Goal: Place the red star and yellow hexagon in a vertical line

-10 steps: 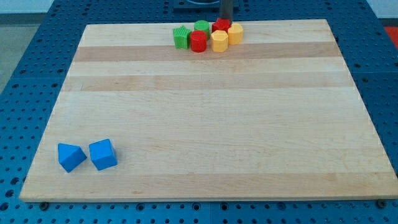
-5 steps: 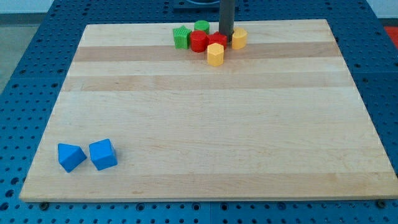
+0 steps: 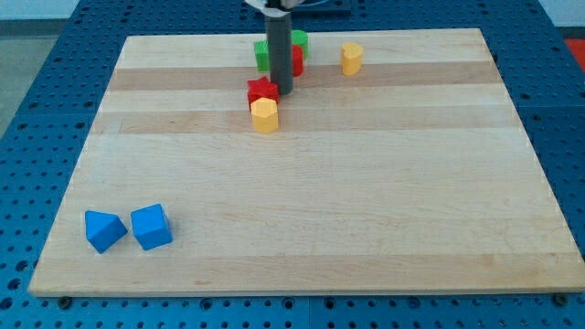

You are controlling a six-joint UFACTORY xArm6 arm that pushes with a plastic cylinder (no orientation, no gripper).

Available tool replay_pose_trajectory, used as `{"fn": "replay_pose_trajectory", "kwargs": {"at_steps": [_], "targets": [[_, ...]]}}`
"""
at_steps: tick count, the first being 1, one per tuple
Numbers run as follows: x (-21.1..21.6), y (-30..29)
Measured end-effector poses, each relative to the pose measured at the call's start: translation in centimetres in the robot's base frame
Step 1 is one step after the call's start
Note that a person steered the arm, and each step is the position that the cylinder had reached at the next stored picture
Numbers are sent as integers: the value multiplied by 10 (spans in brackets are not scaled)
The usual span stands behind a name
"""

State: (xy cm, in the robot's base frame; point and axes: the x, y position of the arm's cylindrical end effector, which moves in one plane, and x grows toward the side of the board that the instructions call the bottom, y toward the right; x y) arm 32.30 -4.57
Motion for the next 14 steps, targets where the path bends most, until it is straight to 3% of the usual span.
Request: {"fn": "replay_pose_trajectory", "kwargs": {"at_steps": [3,7,9,14], "targets": [[45,-28],[61,34],[107,34],[111,-63]]}}
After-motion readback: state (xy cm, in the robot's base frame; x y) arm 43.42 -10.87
